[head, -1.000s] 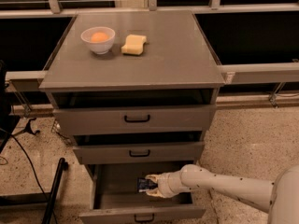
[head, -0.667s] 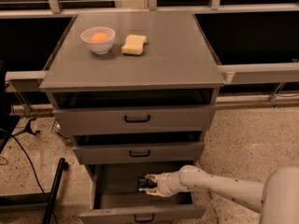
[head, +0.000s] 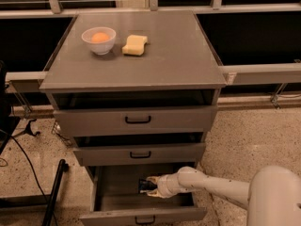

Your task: Place rxbar blueberry into bottom drawer

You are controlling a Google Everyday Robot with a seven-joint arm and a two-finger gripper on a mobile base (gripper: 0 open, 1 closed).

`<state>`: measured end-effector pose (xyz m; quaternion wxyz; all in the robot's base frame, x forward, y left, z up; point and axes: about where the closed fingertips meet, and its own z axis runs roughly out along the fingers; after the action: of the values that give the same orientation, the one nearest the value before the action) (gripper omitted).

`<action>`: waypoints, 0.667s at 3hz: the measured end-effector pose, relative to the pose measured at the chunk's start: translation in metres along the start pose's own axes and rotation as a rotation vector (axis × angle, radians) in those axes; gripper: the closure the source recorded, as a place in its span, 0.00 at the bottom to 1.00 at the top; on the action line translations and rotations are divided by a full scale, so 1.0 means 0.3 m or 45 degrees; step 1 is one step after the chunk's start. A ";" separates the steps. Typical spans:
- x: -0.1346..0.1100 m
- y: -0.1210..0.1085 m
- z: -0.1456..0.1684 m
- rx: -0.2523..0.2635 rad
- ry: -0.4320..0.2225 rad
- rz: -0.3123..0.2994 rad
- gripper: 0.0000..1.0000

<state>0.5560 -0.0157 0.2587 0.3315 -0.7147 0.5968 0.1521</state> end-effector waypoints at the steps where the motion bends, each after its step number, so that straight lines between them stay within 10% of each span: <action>1: 0.035 0.008 0.039 -0.019 -0.010 0.007 1.00; 2: 0.144 0.034 0.146 -0.054 -0.018 0.060 1.00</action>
Offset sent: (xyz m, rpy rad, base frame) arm 0.0197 -0.0124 -0.0901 0.0137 0.0805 -0.0184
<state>0.5645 -0.0203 0.1972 0.3166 -0.7062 0.6079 0.1775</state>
